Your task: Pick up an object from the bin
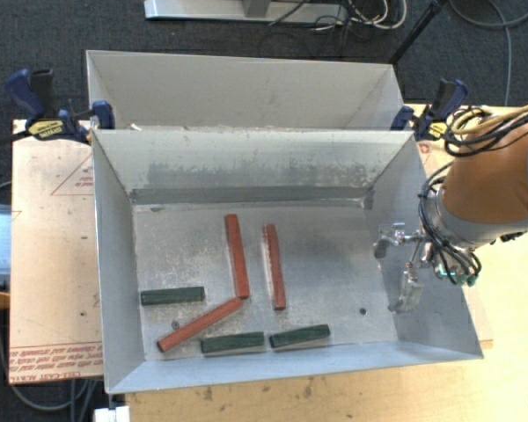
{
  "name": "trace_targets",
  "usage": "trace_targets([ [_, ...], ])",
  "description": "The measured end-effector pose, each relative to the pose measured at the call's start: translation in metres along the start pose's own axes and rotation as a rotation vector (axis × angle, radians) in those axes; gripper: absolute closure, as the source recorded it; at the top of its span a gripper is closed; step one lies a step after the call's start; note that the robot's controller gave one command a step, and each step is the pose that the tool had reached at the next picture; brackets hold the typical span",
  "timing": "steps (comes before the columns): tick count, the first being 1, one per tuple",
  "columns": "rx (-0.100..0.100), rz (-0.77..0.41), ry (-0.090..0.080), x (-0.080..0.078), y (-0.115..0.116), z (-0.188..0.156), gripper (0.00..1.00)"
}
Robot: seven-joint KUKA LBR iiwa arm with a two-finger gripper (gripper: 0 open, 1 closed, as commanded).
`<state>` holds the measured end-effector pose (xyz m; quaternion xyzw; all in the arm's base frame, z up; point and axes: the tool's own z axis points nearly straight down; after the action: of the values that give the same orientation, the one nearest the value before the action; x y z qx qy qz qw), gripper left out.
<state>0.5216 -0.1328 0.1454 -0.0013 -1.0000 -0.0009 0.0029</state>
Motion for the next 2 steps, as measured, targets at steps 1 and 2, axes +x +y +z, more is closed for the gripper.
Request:
trace_targets([
  [1, -0.003, -0.089, -0.005, 0.026, 0.082, 0.079, 0.00],
  [2, -0.003, -0.003, -0.008, 0.038, 0.155, 0.045, 0.00],
])
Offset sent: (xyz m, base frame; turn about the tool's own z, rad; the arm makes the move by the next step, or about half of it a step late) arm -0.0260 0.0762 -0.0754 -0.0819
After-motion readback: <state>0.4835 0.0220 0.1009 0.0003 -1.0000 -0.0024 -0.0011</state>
